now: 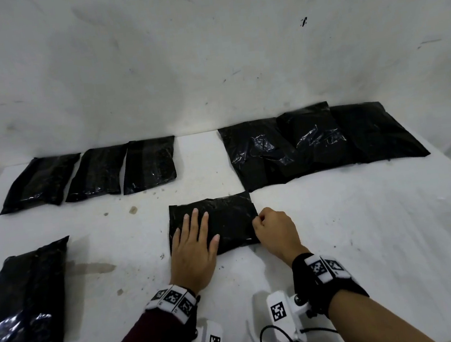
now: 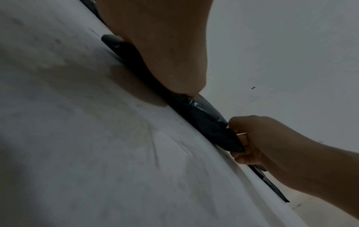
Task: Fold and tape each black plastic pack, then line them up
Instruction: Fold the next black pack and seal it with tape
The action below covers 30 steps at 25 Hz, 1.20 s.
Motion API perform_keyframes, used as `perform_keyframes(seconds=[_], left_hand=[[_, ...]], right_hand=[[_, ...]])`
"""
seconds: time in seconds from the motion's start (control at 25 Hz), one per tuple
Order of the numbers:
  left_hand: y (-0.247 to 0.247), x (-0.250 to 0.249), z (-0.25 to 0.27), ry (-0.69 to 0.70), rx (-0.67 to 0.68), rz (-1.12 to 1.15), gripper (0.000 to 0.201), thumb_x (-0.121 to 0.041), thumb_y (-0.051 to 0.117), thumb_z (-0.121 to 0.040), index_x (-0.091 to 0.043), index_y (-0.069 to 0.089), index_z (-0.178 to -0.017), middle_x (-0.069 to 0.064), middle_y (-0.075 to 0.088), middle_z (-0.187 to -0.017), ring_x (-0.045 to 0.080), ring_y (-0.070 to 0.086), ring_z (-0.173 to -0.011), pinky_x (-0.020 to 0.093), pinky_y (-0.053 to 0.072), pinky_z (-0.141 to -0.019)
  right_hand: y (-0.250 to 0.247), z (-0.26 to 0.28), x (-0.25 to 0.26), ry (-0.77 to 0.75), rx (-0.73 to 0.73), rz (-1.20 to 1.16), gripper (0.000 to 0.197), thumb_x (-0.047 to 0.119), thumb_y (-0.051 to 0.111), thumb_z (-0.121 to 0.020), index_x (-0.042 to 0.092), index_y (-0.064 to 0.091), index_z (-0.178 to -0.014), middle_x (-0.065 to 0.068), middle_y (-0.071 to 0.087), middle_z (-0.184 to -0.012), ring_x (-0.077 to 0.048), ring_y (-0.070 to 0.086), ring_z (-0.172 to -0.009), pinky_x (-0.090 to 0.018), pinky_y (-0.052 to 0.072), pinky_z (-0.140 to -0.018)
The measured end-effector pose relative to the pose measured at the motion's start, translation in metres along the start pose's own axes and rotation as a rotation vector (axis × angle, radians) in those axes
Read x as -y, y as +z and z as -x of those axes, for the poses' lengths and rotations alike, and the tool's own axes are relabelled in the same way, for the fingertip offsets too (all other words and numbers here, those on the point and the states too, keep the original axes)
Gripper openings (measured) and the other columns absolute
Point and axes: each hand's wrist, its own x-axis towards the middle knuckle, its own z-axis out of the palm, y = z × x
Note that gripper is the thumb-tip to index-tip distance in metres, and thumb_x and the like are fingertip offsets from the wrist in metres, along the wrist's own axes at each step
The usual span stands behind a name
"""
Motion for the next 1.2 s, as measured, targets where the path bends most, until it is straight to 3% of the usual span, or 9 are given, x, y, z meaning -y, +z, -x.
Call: perform_keyframes(seconds=[0.12,0.28,0.44,0.52,0.64,0.72,0.8,1.0,1.2], left_hand=[[0.003,-0.001,0.000,-0.022,0.047,-0.012,0.064,-0.047,0.009,-0.098,-0.009,0.043,-0.137,0.014,0.043,-0.142,0.032,0.042,-0.130,0.046,0.028,-0.102],[0.006,-0.001,0.001,-0.042,0.090,-0.025,0.064,-0.045,0.007,-0.099,-0.009,0.042,-0.137,0.013,0.041,-0.143,0.030,0.042,-0.130,0.044,0.023,-0.110],[0.012,0.004,0.005,-0.077,0.060,0.039,0.071,-0.055,0.004,-0.095,-0.009,0.027,-0.143,0.007,0.023,-0.151,0.027,0.022,-0.138,0.048,0.020,-0.108],[0.015,0.004,0.006,-0.083,0.047,0.058,0.073,-0.058,0.007,-0.094,-0.007,0.028,-0.143,0.007,0.024,-0.151,0.036,0.017,-0.138,0.051,0.020,-0.106],[0.019,0.004,0.007,-0.095,-0.010,0.038,0.079,-0.062,0.010,-0.092,-0.006,0.033,-0.142,0.008,0.022,-0.151,0.040,0.016,-0.138,0.053,0.021,-0.107],[0.017,0.005,0.008,-0.200,0.000,0.074,0.095,-0.073,0.007,-0.084,-0.003,0.029,-0.143,0.017,0.017,-0.152,0.040,0.015,-0.139,0.052,0.015,-0.109],[0.014,0.007,0.010,-0.291,0.023,0.094,0.110,-0.083,0.002,-0.074,-0.001,0.026,-0.144,0.027,0.020,-0.150,0.043,0.017,-0.139,0.051,0.010,-0.110],[0.010,0.008,0.011,-0.319,0.069,0.115,0.116,-0.085,0.000,-0.070,0.000,0.023,-0.145,0.026,0.027,-0.148,0.040,0.022,-0.139,0.048,0.014,-0.112],[0.001,0.001,0.016,-0.337,0.147,0.119,0.131,-0.089,-0.017,-0.055,0.001,0.011,-0.147,0.019,0.011,-0.155,0.033,0.006,-0.144,0.043,0.003,-0.115]], right_hand=[[0.010,0.001,0.009,-0.240,-0.358,0.151,0.031,0.020,0.040,-0.086,0.003,0.063,-0.099,-0.014,0.066,-0.091,-0.034,0.063,-0.089,-0.040,0.051,-0.074],[0.035,0.004,0.028,-0.652,-0.067,0.276,0.049,0.023,0.032,-0.086,0.004,0.061,-0.120,-0.013,0.060,-0.127,-0.029,0.053,-0.123,-0.043,0.047,-0.097],[0.040,0.007,0.025,-0.582,0.108,0.302,0.049,0.029,0.030,-0.092,0.009,0.058,-0.127,-0.008,0.055,-0.135,-0.020,0.051,-0.126,-0.040,0.047,-0.098],[0.041,0.006,0.021,-0.541,0.118,0.301,0.055,0.034,0.027,-0.094,0.005,0.048,-0.135,-0.010,0.043,-0.144,-0.020,0.040,-0.135,-0.040,0.040,-0.106],[0.040,0.004,0.016,-0.428,0.149,0.213,0.081,0.060,0.009,-0.088,0.007,0.009,-0.150,-0.007,0.000,-0.159,-0.014,-0.004,-0.146,-0.031,-0.001,-0.118],[0.039,0.005,0.014,-0.382,0.165,0.169,0.095,0.073,0.001,-0.080,0.009,-0.001,-0.150,-0.005,-0.011,-0.158,-0.013,-0.014,-0.144,-0.028,-0.012,-0.114],[0.036,0.006,0.014,-0.335,0.181,0.123,0.098,0.075,0.005,-0.078,0.009,-0.003,-0.150,-0.006,-0.014,-0.158,-0.014,-0.016,-0.144,-0.026,-0.014,-0.113],[0.030,0.003,0.018,-0.140,0.269,0.000,0.093,0.062,0.043,-0.088,0.011,-0.005,-0.150,-0.007,-0.019,-0.157,-0.019,-0.016,-0.145,-0.033,0.001,-0.119],[0.018,0.009,0.014,-0.108,0.301,0.001,0.092,0.063,0.046,-0.087,0.017,0.000,-0.151,-0.004,-0.010,-0.159,-0.019,-0.008,-0.146,-0.035,0.004,-0.119]])
